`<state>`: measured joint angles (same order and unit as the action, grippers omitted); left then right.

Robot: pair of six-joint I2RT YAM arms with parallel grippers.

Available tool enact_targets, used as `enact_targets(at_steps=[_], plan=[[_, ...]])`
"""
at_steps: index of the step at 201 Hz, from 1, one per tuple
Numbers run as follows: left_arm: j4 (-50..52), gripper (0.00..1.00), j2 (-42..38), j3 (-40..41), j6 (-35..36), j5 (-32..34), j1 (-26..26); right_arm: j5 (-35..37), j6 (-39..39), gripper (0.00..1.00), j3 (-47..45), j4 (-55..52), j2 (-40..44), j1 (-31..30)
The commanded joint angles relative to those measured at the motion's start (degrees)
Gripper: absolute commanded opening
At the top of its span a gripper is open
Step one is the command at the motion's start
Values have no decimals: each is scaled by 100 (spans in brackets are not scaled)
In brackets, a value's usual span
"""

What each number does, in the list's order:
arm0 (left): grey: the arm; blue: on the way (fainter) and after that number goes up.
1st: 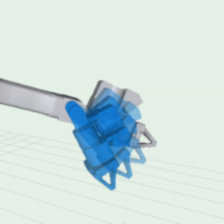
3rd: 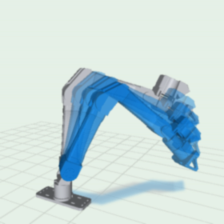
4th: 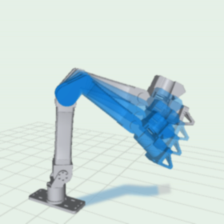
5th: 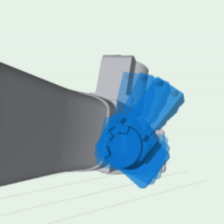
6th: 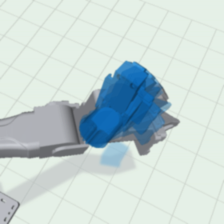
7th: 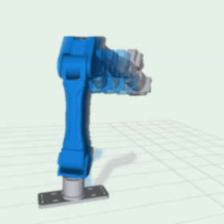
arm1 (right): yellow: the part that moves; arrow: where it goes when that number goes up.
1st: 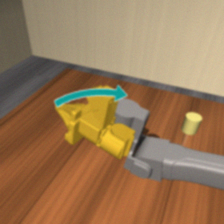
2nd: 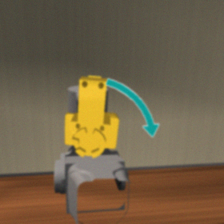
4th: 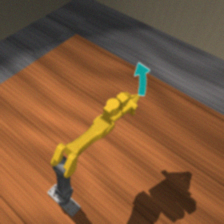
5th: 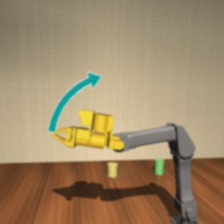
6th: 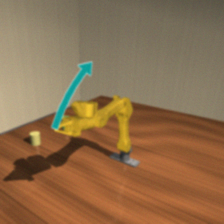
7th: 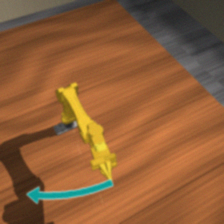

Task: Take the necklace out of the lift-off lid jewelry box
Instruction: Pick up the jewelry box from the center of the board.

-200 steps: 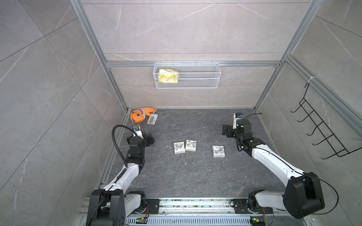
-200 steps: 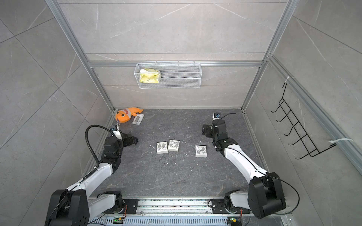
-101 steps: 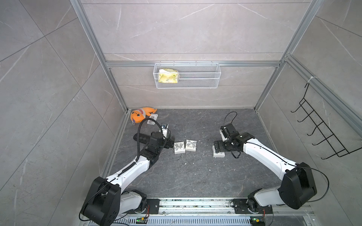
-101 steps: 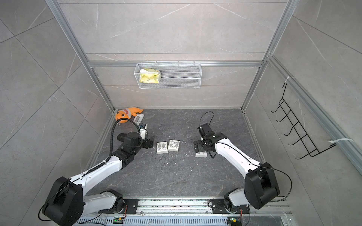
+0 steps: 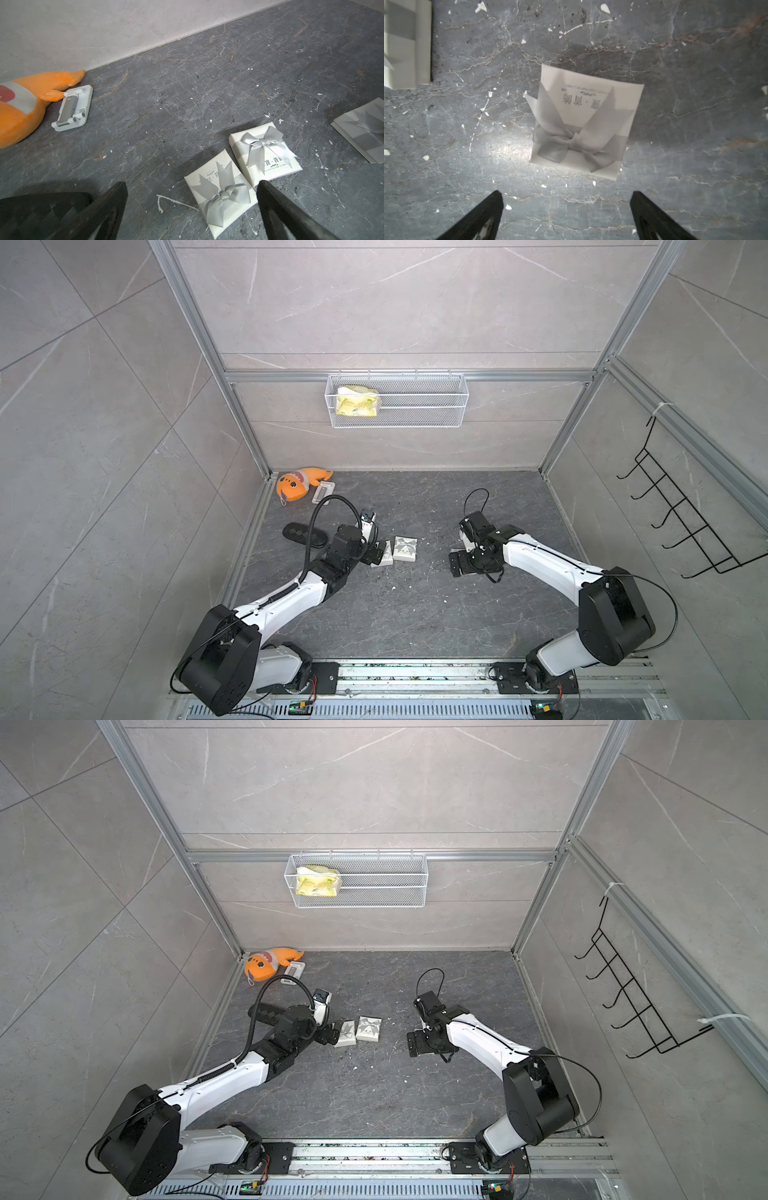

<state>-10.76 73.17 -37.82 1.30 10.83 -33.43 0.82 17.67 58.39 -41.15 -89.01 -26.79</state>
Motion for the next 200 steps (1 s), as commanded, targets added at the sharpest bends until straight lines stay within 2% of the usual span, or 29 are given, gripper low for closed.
enact_targets(at_steps=[1, 76, 135, 200], plan=[[-291, 100, 9, -247, -16, -150, -97, 127, 149, 98, 38, 184, -221, -23], [-296, 100, -56, -138, -21, -87, -252, 553, 360, 92, 155, 654, -655, 0], [-268, 100, -51, -129, -16, -81, -304, 448, 274, 87, 243, 831, -863, 103], [-257, 100, 129, -192, -73, -232, -342, 240, 120, 73, 228, 802, -797, 177]])
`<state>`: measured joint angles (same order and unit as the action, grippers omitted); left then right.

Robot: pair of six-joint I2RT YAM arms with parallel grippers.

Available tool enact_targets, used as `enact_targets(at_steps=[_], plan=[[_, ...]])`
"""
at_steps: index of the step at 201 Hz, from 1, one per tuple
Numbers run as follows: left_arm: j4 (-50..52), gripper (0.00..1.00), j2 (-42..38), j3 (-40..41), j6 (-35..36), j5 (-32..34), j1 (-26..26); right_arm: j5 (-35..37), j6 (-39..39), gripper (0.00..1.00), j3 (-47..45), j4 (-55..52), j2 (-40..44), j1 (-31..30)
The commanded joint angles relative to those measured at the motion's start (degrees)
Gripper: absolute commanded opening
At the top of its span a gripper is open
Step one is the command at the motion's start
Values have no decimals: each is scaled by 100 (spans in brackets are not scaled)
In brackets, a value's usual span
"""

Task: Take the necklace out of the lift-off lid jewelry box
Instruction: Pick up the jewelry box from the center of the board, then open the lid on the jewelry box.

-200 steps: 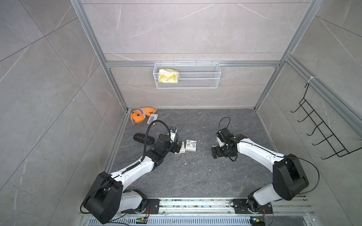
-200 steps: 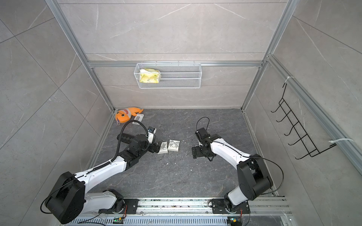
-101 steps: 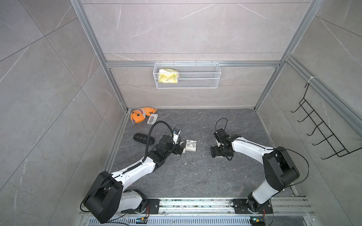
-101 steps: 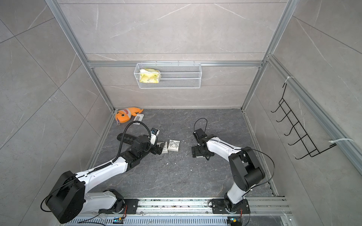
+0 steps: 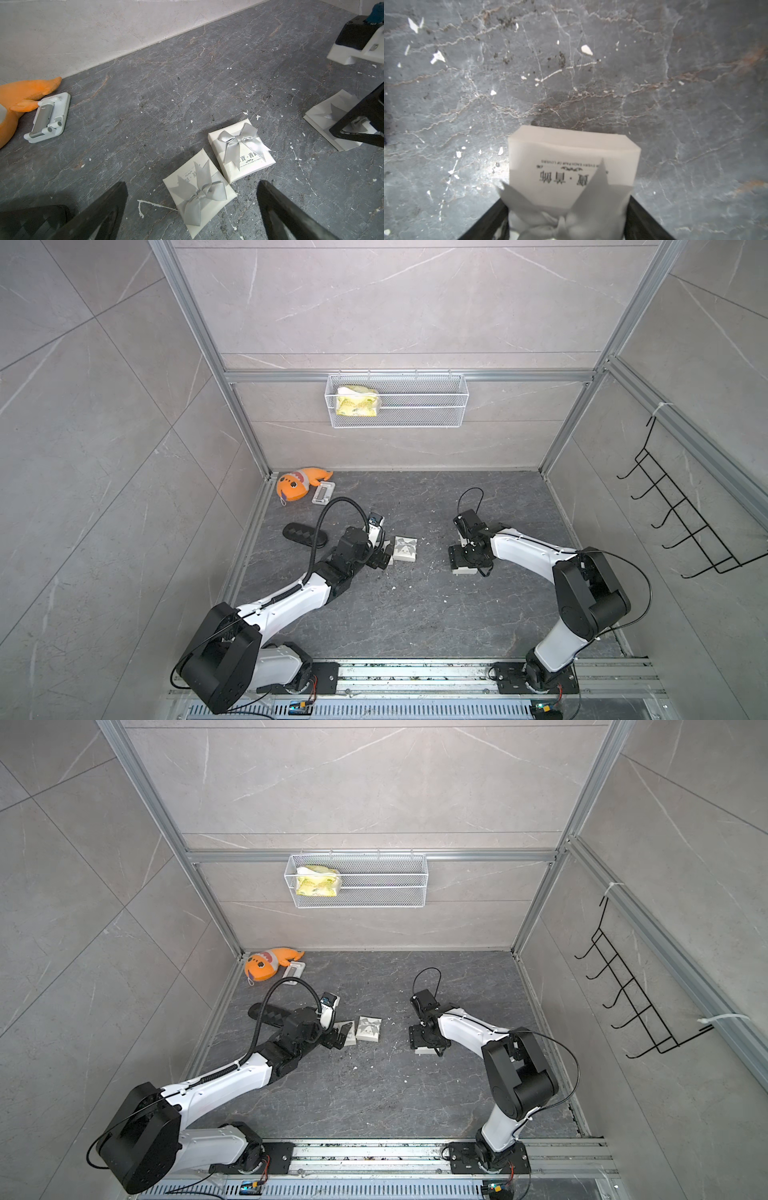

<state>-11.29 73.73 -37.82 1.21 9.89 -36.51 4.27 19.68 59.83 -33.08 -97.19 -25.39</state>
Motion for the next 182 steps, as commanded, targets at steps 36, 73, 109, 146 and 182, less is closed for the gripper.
enact_targets(at_steps=[36, 73, 109, 146, 182], plan=[[-243, 100, 205, -351, -326, -685, -40, -781, -497, 72, 141, -110, 492, 64], [-856, 100, 220, -399, -975, -1738, -31, -2552, -838, 70, 291, 4, 1017, 170], [-1364, 100, 250, -514, -1555, -2868, 7, -4635, -880, 69, 392, 610, 1541, 184], [-2583, 100, 286, -546, -2863, -4568, 628, -5718, -800, 69, 502, 1092, 2063, 187], [-4073, 100, 689, -568, -4065, -5596, 953, -6294, -679, 69, 535, 1492, 2357, 190]])
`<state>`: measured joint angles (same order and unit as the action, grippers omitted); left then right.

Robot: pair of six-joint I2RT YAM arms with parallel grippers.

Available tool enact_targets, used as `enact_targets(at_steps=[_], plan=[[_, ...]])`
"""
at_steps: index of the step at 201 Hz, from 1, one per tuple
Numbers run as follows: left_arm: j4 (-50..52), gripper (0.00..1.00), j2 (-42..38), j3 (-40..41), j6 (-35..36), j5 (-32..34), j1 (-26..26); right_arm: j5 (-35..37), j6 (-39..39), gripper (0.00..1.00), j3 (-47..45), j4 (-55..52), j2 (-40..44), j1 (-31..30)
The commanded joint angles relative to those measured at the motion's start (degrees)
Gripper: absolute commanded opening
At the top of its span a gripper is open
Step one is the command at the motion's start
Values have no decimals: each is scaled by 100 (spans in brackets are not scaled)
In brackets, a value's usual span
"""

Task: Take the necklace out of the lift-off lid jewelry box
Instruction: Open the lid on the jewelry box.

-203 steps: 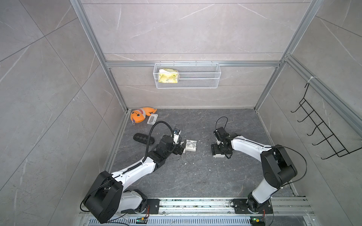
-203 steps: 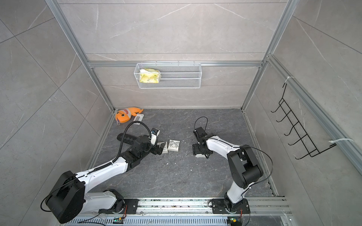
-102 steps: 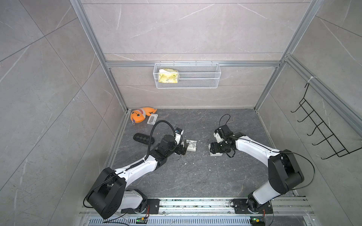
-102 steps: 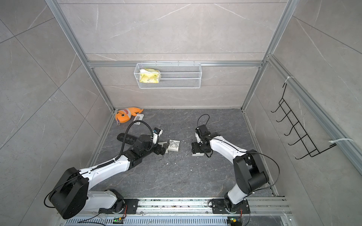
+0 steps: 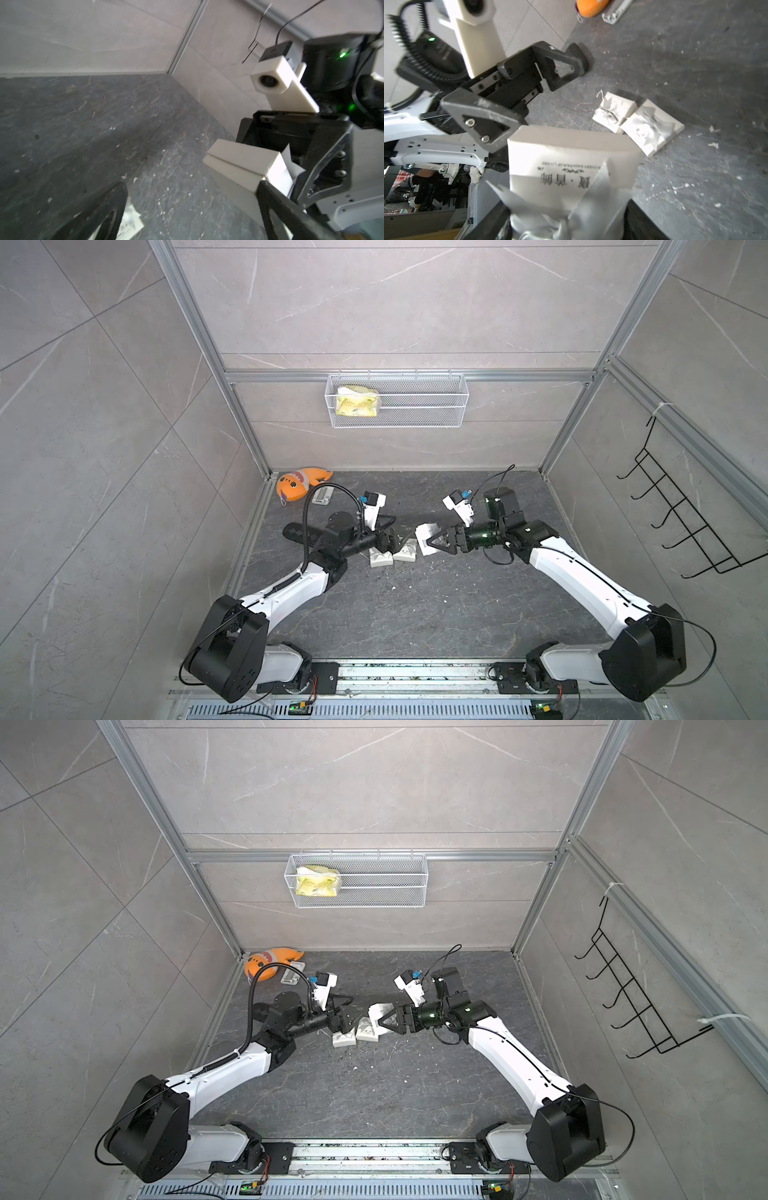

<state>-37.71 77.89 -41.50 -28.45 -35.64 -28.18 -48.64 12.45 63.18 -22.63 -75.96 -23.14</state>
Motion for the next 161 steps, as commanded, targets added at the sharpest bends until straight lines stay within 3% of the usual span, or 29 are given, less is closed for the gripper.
enact_targets(at_steps=[1, 36, 70, 161], plan=[[-1471, 100, 286, -201, -1109, -1056, 120, -1018, 50, 69, 198, 459, 237, -39], [-3348, 100, 732, -157, -2182, -1748, 131, -1456, 182, 69, 207, 898, 278, -41], [-4253, 99, 981, -149, -2714, -1990, 130, -1603, 269, 68, 337, 1059, 236, -28], [-4171, 100, 386, 336, -2247, -2004, 180, -1523, 557, 67, 485, 1323, 148, 178]])
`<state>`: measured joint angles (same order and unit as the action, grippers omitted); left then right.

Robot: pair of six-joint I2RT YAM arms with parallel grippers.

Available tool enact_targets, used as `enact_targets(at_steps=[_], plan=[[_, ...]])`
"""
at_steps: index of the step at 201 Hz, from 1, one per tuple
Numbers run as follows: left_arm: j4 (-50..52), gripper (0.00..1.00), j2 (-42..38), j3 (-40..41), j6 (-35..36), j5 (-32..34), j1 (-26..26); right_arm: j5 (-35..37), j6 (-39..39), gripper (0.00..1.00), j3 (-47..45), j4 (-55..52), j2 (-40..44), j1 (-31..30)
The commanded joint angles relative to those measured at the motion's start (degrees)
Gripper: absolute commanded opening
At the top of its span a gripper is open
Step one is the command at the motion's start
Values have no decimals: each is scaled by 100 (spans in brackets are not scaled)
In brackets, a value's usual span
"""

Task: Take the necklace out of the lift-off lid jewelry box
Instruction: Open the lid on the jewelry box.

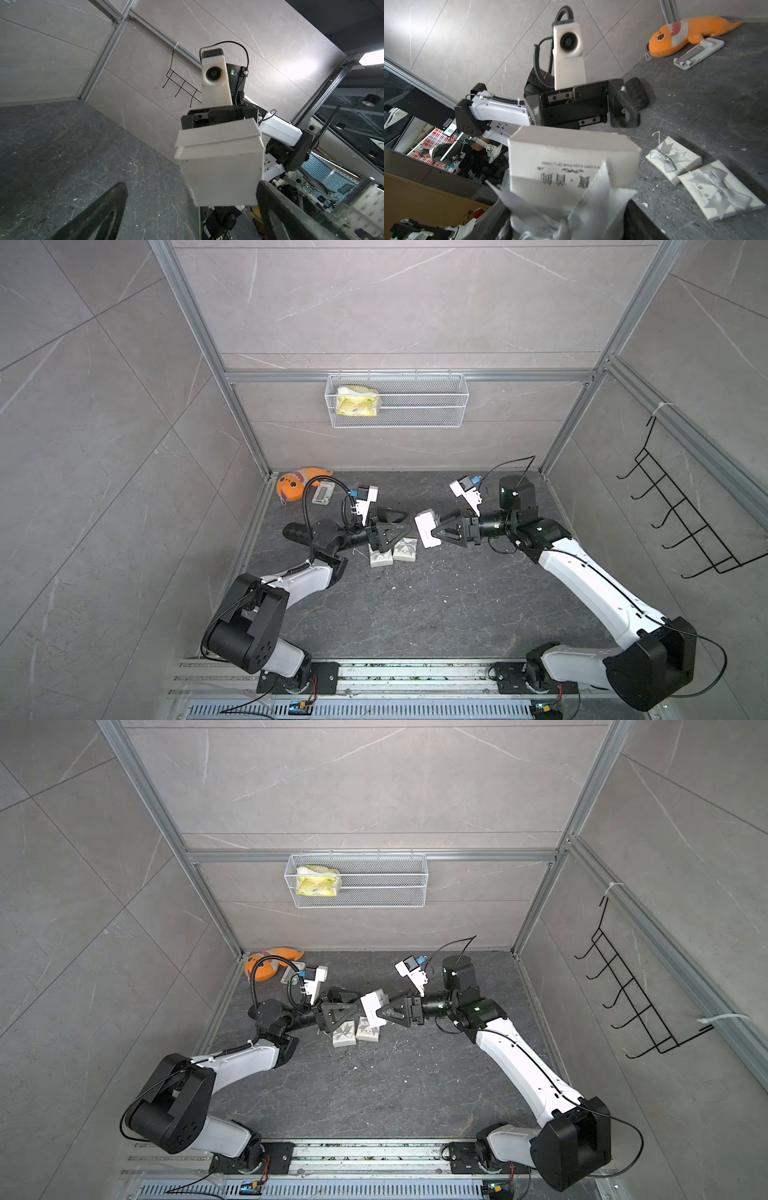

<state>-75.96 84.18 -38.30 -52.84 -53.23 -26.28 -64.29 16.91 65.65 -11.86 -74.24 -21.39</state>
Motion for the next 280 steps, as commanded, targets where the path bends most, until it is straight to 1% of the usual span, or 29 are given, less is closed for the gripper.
enact_targets(at_steps=[1, 36, 76, 110, 151, 209, 231, 255, 280], plan=[[-347, 100, -244, 17, 189, -247, -14, 41, 111, 67, 243, 241, -27, 3], [-427, 100, -178, -143, 126, -431, -197, -11, 120, 67, 314, 269, -141, 3], [-450, 99, 139, -441, 38, -338, -357, -53, 102, 67, 283, 304, -144, -6], [-428, 97, 243, -585, 51, -327, -442, -31, 85, 67, 207, 334, -117, -6], [-414, 89, 396, -680, -33, -255, -458, -31, 85, 67, 144, 393, -109, -6], [-414, 74, 459, -796, -138, -264, -470, -56, 84, 67, 63, 510, -177, -5], [-427, 71, 490, -819, -217, -299, -470, -40, 118, 67, 18, 595, -196, -6], [-496, 56, 509, -818, -277, -295, -467, -23, 107, 67, -8, 638, -187, -5], [-492, 55, 495, -779, -270, -242, -461, 0, 51, 67, -27, 612, -146, 28]])
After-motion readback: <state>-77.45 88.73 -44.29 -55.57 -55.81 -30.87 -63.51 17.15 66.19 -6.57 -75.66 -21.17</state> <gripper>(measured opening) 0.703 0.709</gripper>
